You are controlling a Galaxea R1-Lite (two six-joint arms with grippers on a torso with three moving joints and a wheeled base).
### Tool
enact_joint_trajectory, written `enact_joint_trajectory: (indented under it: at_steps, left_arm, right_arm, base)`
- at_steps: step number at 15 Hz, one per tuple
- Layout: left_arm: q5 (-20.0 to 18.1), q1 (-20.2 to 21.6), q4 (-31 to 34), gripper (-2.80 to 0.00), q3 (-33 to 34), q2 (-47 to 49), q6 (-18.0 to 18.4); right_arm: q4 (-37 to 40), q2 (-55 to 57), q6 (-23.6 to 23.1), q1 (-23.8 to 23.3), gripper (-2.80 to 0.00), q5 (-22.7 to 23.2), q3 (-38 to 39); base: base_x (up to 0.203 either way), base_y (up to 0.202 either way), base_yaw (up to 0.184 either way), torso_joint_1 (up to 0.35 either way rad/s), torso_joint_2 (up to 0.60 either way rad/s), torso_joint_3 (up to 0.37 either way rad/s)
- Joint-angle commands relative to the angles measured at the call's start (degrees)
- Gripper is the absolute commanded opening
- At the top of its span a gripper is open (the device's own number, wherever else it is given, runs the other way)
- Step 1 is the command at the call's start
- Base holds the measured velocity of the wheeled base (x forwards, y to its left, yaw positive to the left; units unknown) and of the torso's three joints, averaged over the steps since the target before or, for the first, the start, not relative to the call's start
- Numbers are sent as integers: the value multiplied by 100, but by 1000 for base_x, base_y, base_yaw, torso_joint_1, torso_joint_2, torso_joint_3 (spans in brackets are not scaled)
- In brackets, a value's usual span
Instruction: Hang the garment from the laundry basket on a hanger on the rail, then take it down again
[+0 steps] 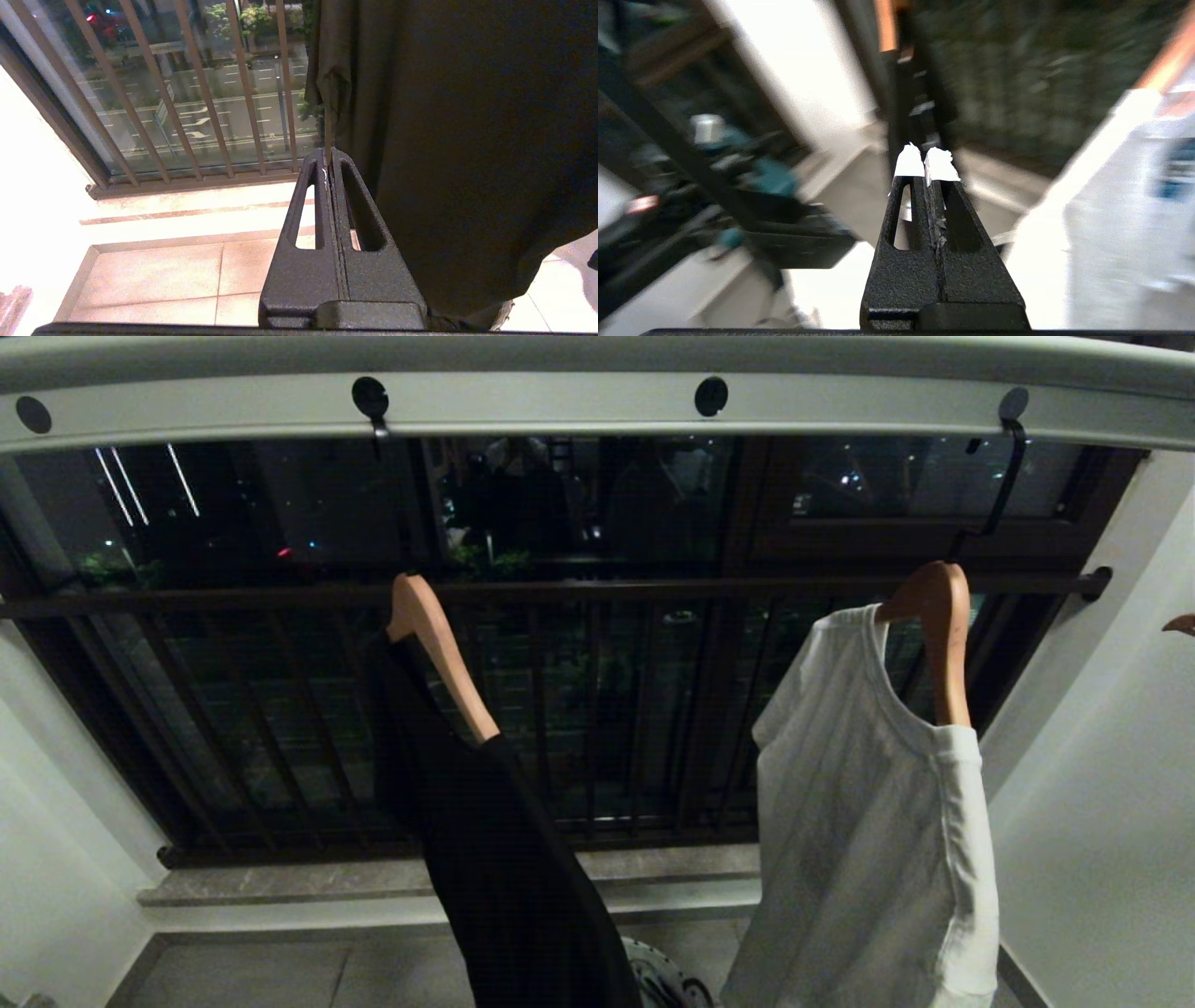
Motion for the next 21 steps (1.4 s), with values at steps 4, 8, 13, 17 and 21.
enact_joint_trajectory:
  at_steps: [4,8,13,17,21]
  left_arm:
    - [-5,1,-2,-280,18,-4,4]
    - [-5,1,-2,-280,18,-4,4]
    - [4,1,-2,-280,9,-4,4]
    - [-1,1,-2,-280,10,-4,7]
    - [-4,1,-2,-280,15,-4,4]
  right_arm:
    - [-73,-1431,-653,277,-280,-2197,1172]
    - [-557,-2486,-1132,253,-280,-3133,2464]
    - [-1594,-3107,-1447,253,-280,-4417,4081]
    - [-2487,-3120,-1484,253,-280,-4680,5364]
    - [-2605,-3121,-1482,251,-280,-4691,5903]
  base:
    - [0,0,0,0,0,0]
    - [0,0,0,0,0,0]
    - [0,0,0,0,0,0]
    - [0,0,0,0,0,0]
    - [0,0,0,0,0,0]
